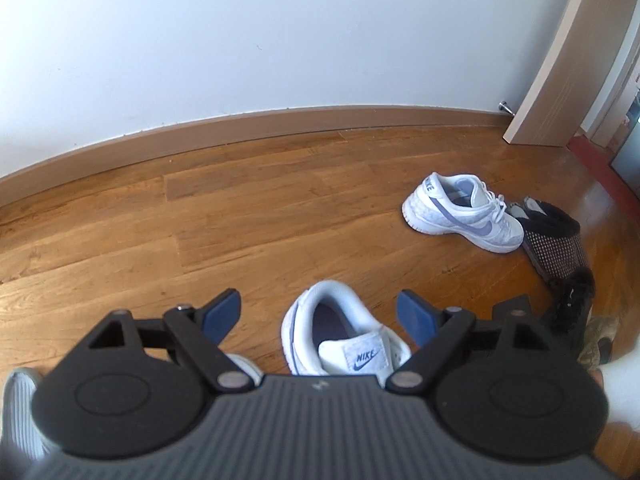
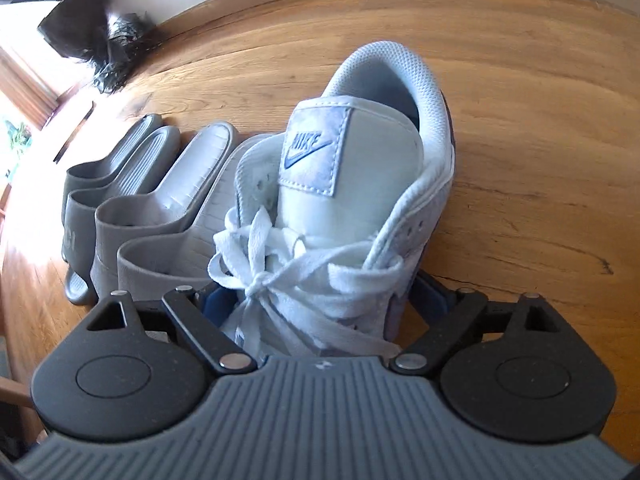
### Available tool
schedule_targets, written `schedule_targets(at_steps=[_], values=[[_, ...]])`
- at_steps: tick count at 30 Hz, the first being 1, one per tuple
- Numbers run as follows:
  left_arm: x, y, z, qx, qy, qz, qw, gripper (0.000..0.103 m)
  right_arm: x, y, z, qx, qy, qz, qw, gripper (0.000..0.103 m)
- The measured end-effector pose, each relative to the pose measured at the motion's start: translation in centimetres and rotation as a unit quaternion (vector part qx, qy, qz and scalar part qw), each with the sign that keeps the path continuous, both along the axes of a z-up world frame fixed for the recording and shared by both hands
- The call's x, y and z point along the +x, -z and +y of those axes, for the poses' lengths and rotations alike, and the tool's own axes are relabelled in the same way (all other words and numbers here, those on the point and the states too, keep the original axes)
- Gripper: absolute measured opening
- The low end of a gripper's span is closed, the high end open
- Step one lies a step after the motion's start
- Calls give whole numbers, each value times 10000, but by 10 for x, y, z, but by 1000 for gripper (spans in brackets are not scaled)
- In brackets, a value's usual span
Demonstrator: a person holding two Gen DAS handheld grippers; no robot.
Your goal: Organize scattered shoes
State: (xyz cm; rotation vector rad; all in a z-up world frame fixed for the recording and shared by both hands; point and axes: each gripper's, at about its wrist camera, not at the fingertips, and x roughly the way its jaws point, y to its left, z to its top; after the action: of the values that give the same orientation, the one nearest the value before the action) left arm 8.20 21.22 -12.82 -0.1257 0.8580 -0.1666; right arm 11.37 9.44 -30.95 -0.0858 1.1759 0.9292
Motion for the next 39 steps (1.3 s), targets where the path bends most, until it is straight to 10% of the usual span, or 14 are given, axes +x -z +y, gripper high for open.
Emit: schedule_targets(at_steps=[6, 14, 20, 28, 33, 39], values=[[23, -6, -35, -158, 296, -200, 9992, 87, -18, -50, -50, -251, 211, -488, 9983, 102], [84, 19, -143, -845, 966, -2, 9917, 87, -61, -117, -241, -494, 296, -272, 9980, 103], [156, 51, -211, -1149, 1144, 63, 9868, 87, -49, -117, -349, -235, 1678, 210, 9853, 103], [219, 106, -244, -1045, 674, 415, 9914, 86, -32, -96, -381, -35, 2021, 398, 9785, 103], [219, 118, -251, -915, 468, 346, 9941, 30, -25, -85, -384, -69, 2025, 547, 9777, 103], [193, 95, -233, -1264, 698, 138, 9894, 7, -12, -98, -378, -199, 1525, -214, 9879, 103]])
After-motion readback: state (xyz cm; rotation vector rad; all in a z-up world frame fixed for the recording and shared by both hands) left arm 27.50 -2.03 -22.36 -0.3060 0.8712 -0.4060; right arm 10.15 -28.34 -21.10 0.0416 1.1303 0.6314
